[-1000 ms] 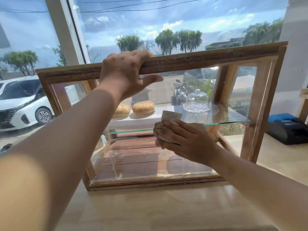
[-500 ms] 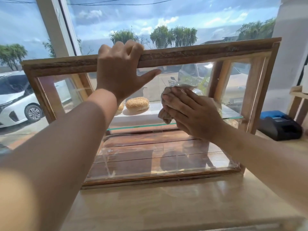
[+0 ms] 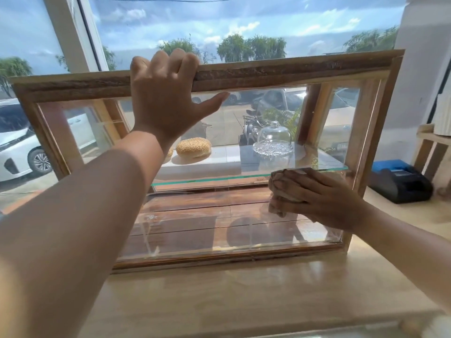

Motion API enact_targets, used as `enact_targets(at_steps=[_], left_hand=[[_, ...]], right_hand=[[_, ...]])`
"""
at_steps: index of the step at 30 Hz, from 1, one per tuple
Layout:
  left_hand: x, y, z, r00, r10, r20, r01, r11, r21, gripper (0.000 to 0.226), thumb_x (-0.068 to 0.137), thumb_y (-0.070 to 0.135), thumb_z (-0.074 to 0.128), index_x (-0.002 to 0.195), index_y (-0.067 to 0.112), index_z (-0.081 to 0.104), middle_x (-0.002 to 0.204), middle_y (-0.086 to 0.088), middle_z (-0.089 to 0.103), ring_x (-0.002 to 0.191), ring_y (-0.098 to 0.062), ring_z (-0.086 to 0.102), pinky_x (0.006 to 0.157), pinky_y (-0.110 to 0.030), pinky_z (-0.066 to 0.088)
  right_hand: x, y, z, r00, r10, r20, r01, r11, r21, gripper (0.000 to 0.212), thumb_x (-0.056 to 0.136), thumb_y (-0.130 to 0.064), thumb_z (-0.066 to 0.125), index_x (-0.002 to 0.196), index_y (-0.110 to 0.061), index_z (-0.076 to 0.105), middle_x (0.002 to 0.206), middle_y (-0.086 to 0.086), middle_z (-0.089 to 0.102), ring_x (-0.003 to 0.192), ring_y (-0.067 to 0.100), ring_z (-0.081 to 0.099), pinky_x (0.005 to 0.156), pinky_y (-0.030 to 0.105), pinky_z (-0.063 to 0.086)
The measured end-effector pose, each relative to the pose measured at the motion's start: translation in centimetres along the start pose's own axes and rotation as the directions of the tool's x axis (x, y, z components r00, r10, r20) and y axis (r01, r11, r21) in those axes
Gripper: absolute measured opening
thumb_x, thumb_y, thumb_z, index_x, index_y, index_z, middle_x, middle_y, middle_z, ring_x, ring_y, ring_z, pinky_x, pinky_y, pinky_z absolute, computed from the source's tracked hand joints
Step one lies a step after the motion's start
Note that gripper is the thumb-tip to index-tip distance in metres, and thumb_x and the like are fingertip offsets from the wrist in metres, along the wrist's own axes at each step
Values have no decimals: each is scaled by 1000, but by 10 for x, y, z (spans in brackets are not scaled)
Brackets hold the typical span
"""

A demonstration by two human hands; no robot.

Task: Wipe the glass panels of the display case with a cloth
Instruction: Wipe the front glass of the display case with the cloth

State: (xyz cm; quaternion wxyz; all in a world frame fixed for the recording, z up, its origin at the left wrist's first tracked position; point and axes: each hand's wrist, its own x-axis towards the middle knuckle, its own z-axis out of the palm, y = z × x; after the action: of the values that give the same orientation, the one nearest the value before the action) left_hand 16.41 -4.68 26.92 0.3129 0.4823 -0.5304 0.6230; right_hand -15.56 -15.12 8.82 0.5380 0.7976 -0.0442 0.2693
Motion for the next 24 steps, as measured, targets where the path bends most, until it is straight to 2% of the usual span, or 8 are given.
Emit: enact_targets(at_steps=[3, 6, 10, 14, 17, 21, 24], left_hand=[[-1, 0, 1, 1000, 5, -3, -5, 1000, 6, 73, 89, 79, 35, 95, 9, 56, 88, -9, 60, 69, -28, 54, 71, -41, 40], [0, 0, 1, 1000, -3, 14, 3, 1000, -1, 74, 89, 79, 33, 97, 9, 57, 90, -10, 61, 73, -29, 55, 74, -42, 41], [-1, -1, 2, 999, -20, 47, 20, 1000, 1, 78, 89, 80, 30, 102, 8, 56, 95, -12, 60, 78, -31, 56, 77, -44, 40], [1, 0, -3, 989, -42, 142, 43, 999, -1, 84, 87, 84, 22, 109, 9, 52, 105, -14, 57, 89, -33, 53, 83, -46, 36], [2, 1, -4, 984, -59, 168, 55, 998, 26, 86, 85, 85, 18, 111, 9, 50, 108, -14, 55, 95, -34, 51, 86, -47, 35], [3, 3, -5, 983, -65, 169, 56, 997, 53, 86, 85, 85, 18, 110, 10, 50, 103, -14, 55, 94, -33, 51, 85, -46, 35], [4, 3, -6, 985, -68, 160, 59, 997, 56, 85, 86, 85, 19, 108, 9, 51, 99, -14, 56, 91, -33, 52, 84, -46, 36]], right_hand=[[-12, 37, -8, 999, 47, 26, -45, 997, -60, 46, 109, -14, 37, 154, -22, 33, 159, 17, 27, 147, 39, 26, 121, 52, 22], [0, 57, -13, 977, 210, -27, -212, 976, -46, 43, 108, -21, 46, 150, -19, 39, 155, 20, 33, 144, 43, 31, 118, 56, 28], [0, 38, -7, 937, 335, -102, -338, 941, -5, 46, 105, -20, 55, 148, -20, 41, 152, 22, 35, 144, 43, 32, 118, 55, 28], [1, 8, -1, 880, 461, -111, -460, 887, 40, 48, 101, -16, 57, 147, -19, 44, 152, 21, 33, 143, 44, 31, 118, 56, 28], [17, -27, 6, 888, 455, -71, -449, 890, 82, 44, 102, -18, 51, 147, -18, 45, 153, 20, 32, 143, 44, 30, 118, 57, 27], [70, -66, 13, 884, 458, -98, -441, 884, 155, 39, 101, -15, 56, 140, -19, 58, 150, 17, 46, 140, 41, 40, 115, 56, 33], [108, -97, 16, 915, 371, -156, -342, 921, 185, 33, 104, -19, 56, 137, -21, 62, 148, 9, 50, 139, 33, 44, 116, 49, 35]])
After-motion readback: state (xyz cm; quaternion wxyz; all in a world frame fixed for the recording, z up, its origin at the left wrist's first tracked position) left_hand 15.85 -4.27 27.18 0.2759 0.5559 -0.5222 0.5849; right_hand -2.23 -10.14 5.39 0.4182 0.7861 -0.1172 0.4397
